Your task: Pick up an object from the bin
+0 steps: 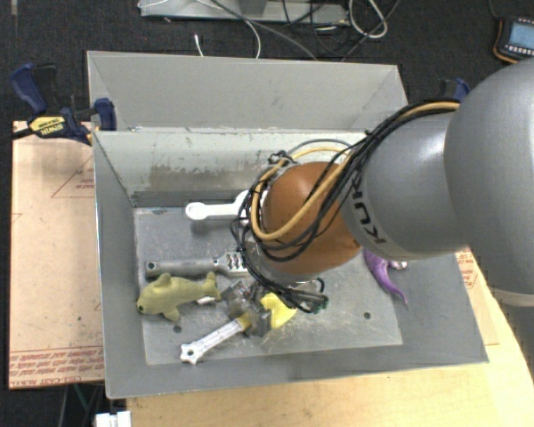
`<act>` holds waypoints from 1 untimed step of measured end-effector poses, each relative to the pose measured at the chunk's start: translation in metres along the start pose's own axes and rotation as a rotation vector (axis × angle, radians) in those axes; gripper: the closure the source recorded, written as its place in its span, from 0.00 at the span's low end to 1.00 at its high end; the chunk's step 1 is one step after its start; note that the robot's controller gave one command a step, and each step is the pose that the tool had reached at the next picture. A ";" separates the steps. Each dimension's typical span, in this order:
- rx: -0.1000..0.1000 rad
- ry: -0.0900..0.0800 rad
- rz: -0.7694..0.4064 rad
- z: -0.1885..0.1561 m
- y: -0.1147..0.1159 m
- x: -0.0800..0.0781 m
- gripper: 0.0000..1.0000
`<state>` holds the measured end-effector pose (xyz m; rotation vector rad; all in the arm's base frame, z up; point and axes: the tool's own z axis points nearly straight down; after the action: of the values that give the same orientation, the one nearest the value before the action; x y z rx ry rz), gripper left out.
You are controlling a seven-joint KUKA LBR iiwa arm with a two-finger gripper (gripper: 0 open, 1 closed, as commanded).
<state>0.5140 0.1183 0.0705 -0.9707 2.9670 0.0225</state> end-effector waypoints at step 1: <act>0.001 -0.006 -0.080 0.001 -0.014 -0.067 1.00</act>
Offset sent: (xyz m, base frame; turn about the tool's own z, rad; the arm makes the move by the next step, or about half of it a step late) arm 0.0113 0.0237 -0.0005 -0.0333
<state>0.5763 0.1462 0.0711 -1.0865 2.9195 0.0227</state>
